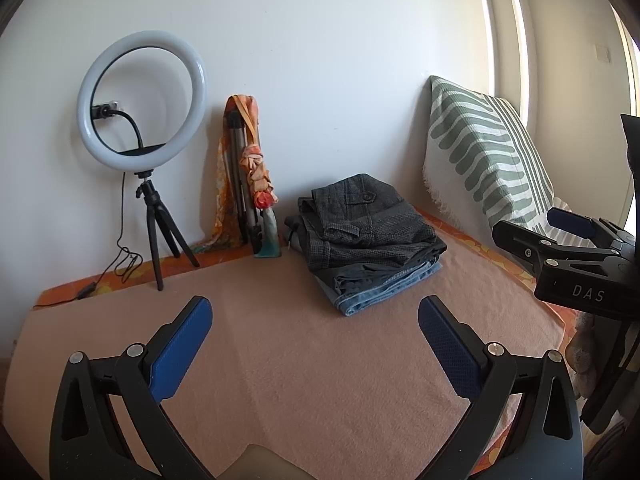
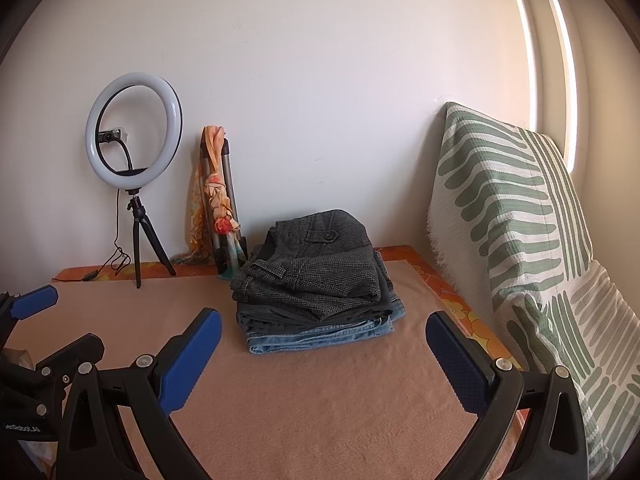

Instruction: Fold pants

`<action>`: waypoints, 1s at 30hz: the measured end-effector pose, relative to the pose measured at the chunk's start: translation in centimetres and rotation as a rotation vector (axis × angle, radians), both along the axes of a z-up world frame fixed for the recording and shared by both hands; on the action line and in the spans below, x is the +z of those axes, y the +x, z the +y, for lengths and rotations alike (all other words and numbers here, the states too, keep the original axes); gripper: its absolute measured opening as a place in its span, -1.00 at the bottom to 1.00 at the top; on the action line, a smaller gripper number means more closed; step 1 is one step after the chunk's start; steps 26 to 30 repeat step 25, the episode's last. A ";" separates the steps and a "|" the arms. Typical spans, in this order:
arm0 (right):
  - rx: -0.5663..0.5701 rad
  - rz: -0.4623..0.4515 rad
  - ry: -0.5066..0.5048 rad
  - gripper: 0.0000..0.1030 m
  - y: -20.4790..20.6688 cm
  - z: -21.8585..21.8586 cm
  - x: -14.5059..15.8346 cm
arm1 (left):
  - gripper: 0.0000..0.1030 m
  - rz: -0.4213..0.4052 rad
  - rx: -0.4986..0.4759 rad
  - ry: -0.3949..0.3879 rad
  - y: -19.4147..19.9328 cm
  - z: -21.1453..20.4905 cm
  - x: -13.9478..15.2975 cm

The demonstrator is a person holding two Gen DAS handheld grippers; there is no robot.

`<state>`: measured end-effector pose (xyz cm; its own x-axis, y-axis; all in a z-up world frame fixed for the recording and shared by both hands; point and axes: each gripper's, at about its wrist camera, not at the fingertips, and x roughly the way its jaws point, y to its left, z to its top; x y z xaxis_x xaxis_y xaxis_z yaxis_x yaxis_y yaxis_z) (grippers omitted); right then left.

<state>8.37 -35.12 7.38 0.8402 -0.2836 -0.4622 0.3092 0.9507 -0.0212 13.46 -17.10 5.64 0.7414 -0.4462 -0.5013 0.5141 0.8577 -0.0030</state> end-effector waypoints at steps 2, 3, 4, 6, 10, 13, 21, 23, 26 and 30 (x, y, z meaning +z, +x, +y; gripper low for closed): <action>0.000 0.000 0.000 1.00 0.0 0.1 0.0 | 0.99 0.001 -0.001 0.001 0.0 0.0 0.0; 0.000 0.000 -0.001 1.00 0.0 0.1 0.0 | 0.99 0.001 -0.001 0.002 0.0 0.1 0.0; 0.001 0.000 0.000 1.00 0.0 0.1 0.0 | 0.99 0.001 0.000 0.003 0.0 0.1 -0.1; 0.001 0.000 0.002 1.00 0.0 0.1 0.0 | 0.99 0.001 0.001 0.005 -0.1 0.1 -0.1; 0.001 0.001 0.002 1.00 0.0 0.2 0.0 | 0.99 0.007 0.004 0.002 0.1 0.3 -0.1; 0.002 0.001 0.002 1.00 0.0 0.3 0.0 | 0.99 0.010 0.008 0.002 0.1 0.3 -0.1; 0.006 0.002 0.002 1.00 0.1 0.7 0.0 | 0.99 0.015 0.002 0.005 0.0 0.3 -0.1; 0.007 0.001 0.002 1.00 0.1 0.9 0.1 | 0.99 0.006 -0.001 0.012 -0.2 0.3 -0.1; 0.008 0.002 0.003 1.00 0.2 0.9 0.0 | 0.99 0.010 -0.004 0.012 -0.2 0.3 -0.1; 0.008 0.002 0.003 1.00 0.2 0.9 0.0 | 0.99 0.010 -0.004 0.012 -0.2 0.3 -0.1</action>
